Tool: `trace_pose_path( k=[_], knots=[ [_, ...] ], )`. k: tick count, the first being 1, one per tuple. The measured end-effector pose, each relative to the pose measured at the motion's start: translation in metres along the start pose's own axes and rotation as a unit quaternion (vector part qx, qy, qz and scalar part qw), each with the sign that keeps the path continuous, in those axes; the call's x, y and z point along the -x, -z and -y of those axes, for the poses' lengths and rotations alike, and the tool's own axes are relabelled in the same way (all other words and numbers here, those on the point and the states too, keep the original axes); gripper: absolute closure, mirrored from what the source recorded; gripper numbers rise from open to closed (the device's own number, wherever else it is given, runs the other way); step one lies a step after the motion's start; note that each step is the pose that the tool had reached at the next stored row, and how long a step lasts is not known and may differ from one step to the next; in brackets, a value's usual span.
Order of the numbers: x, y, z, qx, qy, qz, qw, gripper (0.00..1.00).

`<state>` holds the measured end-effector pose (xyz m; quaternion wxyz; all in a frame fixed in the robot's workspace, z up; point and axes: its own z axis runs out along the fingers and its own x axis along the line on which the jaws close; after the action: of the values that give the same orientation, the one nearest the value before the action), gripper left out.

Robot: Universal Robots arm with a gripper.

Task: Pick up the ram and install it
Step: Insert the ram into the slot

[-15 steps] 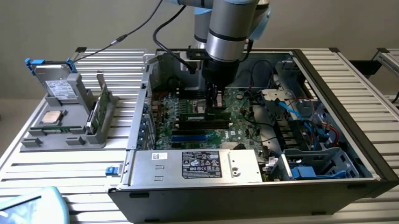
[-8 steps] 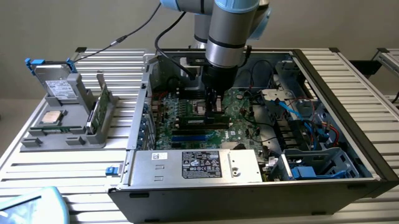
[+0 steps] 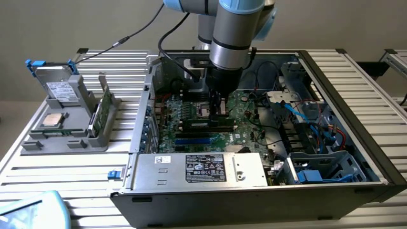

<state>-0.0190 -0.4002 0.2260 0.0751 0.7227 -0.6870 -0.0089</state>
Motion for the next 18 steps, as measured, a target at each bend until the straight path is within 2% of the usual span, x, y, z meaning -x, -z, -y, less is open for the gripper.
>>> trace_pose_path(
  k=[18],
  knots=[
    [0.0039, -0.0051, 0.0008, 0.0005, 0.0, 0.0004, 1.0, 0.86]
  ],
)
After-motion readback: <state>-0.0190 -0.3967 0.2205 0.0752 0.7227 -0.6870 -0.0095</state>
